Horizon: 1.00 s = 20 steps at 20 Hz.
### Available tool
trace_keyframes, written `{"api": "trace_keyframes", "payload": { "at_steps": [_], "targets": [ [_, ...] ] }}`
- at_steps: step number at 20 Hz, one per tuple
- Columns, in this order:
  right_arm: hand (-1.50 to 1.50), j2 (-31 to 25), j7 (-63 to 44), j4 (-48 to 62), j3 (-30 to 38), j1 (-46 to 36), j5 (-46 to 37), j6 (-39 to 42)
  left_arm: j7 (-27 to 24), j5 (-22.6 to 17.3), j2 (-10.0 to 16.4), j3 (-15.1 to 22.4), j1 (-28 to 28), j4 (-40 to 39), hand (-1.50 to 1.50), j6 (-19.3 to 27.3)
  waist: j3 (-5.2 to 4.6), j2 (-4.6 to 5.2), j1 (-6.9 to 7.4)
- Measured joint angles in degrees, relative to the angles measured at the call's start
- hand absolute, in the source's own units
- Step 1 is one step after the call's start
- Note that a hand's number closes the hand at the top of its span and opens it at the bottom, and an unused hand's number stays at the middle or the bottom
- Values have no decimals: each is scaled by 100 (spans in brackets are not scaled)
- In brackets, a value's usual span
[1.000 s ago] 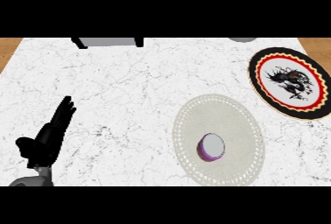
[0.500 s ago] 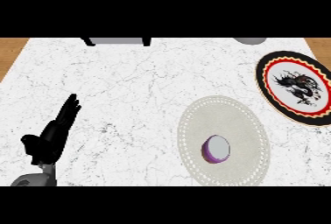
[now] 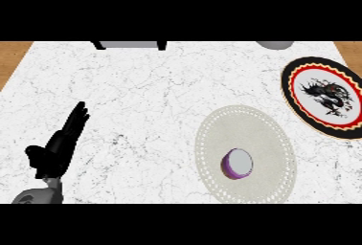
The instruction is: Pick the tomato from the placemat and place it in the plate
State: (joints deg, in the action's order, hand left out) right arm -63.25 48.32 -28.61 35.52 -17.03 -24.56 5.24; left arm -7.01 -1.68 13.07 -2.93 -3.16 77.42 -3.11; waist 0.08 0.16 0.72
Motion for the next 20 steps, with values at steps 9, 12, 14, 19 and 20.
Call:
{"api": "trace_keyframes", "payload": {
  "at_steps": [9, 12, 14, 19, 20],
  "targets": [
    [150, 527, -719, -365, -738, -900, -270, 24, 168, 10, -22, -60, -61, 108, 0, -46, -8, -6, 8],
    [150, 748, -1043, -429, -1002, -1274, -385, 99, 153, 33, -4, -95, -56, 93, 0, -63, -7, -4, 16],
    [150, 931, -1166, -363, -1146, -1548, -464, 63, 114, 119, -90, -43, -107, 43, 0, 13, -7, 3, 29],
    [150, 1515, -1529, -382, -1485, -1966, -668, -207, 56, 123, -114, -44, 54, 110, 0, -52, -7, 1, 32],
    [150, 1640, -1613, -349, -1553, -2059, -724, -284, 86, 115, -128, -37, 65, 167, 0, -58, -7, 2, 36]
  ]
}}
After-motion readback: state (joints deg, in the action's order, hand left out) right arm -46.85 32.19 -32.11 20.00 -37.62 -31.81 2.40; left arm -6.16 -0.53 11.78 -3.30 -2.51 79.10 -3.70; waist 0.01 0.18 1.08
